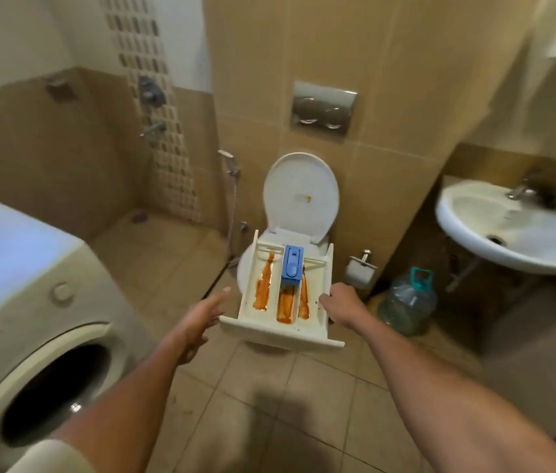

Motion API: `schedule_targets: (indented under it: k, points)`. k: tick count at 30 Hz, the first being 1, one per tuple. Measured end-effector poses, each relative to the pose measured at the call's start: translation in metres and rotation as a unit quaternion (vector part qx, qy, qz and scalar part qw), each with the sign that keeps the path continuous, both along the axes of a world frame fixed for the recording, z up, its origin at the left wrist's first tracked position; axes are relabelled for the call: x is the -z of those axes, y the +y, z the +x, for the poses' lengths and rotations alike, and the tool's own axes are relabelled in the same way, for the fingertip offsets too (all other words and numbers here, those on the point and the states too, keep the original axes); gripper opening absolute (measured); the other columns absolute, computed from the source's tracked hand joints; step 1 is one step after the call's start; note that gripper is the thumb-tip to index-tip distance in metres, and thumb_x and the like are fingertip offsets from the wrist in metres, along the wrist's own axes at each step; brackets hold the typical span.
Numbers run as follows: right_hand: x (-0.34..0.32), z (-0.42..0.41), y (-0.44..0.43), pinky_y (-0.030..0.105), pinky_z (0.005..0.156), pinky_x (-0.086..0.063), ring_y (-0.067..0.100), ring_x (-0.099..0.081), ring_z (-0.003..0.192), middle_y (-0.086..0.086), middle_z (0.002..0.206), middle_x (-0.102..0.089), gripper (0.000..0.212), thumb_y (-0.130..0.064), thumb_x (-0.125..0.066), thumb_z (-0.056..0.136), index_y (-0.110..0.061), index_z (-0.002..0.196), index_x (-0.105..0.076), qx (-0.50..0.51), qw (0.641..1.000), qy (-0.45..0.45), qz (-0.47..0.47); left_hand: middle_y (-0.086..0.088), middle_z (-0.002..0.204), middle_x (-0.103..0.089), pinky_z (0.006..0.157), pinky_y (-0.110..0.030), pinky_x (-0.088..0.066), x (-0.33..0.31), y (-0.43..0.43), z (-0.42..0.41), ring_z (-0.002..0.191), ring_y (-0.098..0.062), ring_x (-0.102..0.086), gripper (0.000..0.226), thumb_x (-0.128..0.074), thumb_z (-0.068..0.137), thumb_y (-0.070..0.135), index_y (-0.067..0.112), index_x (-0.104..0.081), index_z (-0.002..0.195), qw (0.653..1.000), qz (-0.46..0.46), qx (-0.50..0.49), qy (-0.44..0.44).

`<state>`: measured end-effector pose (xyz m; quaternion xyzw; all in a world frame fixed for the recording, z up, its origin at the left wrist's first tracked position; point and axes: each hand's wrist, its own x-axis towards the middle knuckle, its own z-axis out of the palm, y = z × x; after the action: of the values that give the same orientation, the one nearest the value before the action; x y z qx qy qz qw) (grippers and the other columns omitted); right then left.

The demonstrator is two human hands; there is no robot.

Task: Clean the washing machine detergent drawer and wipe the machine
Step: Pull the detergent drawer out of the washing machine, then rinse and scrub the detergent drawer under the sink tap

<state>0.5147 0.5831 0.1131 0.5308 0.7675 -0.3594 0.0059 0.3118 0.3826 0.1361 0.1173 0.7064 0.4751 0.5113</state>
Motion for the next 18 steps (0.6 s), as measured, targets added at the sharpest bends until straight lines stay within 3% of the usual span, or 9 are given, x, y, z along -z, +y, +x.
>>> schedule_targets:
  k: [2, 4, 6, 10, 13, 16, 18]
  points:
    - [-0.010, 0.050, 0.032, 0.030, 0.058, -0.043, 0.020, -0.056, 0.069, 0.011, 0.089, -0.062, 0.021, -0.021, -0.048, 0.098, -0.006, 0.089, -0.059, 0.012, 1.000, -0.009, 0.003, 0.000, 0.122, -0.072, 0.111, -0.044, -0.034, -0.002, 0.050, 0.032, 0.129, -0.022, -0.055, 0.083, -0.072, 0.064, 0.075, 0.023, -0.063, 0.127, 0.997, -0.013, 0.081, 0.002]
    - [-0.020, 0.099, 0.065, 0.029, 0.058, -0.042, 0.019, -0.056, 0.071, 0.010, 0.090, -0.061, 0.021, -0.021, -0.047, 0.099, -0.006, 0.091, -0.059, 0.021, 0.999, -0.022, 0.012, -0.008, 0.112, -0.077, 0.103, -0.043, -0.048, -0.008, 0.102, 0.076, 0.115, -0.027, -0.066, 0.068, -0.074, 0.074, 0.061, 0.017, -0.064, 0.125, 0.989, -0.007, 0.146, -0.011]
    - [-0.029, 0.143, 0.096, 0.030, 0.063, -0.044, 0.019, -0.059, 0.077, 0.008, 0.092, -0.062, 0.021, -0.024, -0.048, 0.100, -0.008, 0.093, -0.060, 0.042, 0.999, -0.031, 0.015, -0.011, 0.109, -0.077, 0.093, -0.044, -0.057, -0.011, 0.150, 0.116, 0.107, -0.030, -0.071, 0.054, -0.075, 0.079, 0.049, 0.017, -0.065, 0.121, 0.980, -0.002, 0.199, -0.025]
    - [-0.056, 0.230, 0.154, 0.028, 0.057, -0.039, 0.018, -0.057, 0.070, 0.005, 0.080, -0.060, 0.025, -0.025, -0.049, 0.098, -0.011, 0.078, -0.056, 0.073, 0.996, -0.053, 0.012, -0.011, 0.106, -0.076, 0.072, -0.037, -0.062, -0.018, 0.237, 0.193, 0.095, -0.027, -0.075, 0.045, -0.078, 0.085, 0.037, 0.012, -0.064, 0.120, 0.958, -0.020, 0.285, 0.006]
    - [-0.076, 0.286, 0.197, 0.033, 0.067, -0.046, 0.024, -0.065, 0.081, 0.010, 0.090, -0.068, 0.025, -0.024, -0.051, 0.097, -0.005, 0.088, -0.065, 0.103, 0.994, -0.046, -0.003, -0.014, 0.108, -0.076, 0.082, -0.041, -0.062, -0.030, 0.294, 0.241, 0.096, -0.028, -0.075, 0.037, -0.076, 0.087, 0.028, 0.008, -0.067, 0.117, 0.950, -0.017, 0.312, 0.019]
    - [-0.092, 0.326, 0.234, 0.030, 0.067, -0.045, 0.020, -0.065, 0.083, 0.007, 0.093, -0.068, 0.022, -0.024, -0.052, 0.098, -0.006, 0.094, -0.065, 0.135, 0.990, -0.026, -0.006, -0.013, 0.095, -0.078, 0.075, -0.039, -0.062, -0.036, 0.344, 0.278, 0.088, -0.026, -0.076, 0.024, -0.071, 0.090, 0.018, 0.004, -0.070, 0.109, 0.950, 0.013, 0.313, 0.008]
    - [-0.099, 0.346, 0.262, 0.029, 0.067, -0.046, 0.018, -0.064, 0.083, 0.004, 0.096, -0.068, 0.022, -0.028, -0.055, 0.098, -0.008, 0.101, -0.065, 0.158, 0.987, -0.012, 0.005, -0.014, 0.095, -0.078, 0.082, -0.044, -0.062, -0.040, 0.378, 0.300, 0.091, -0.029, -0.075, 0.017, -0.069, 0.090, 0.015, 0.004, -0.072, 0.103, 0.950, 0.027, 0.311, 0.005]
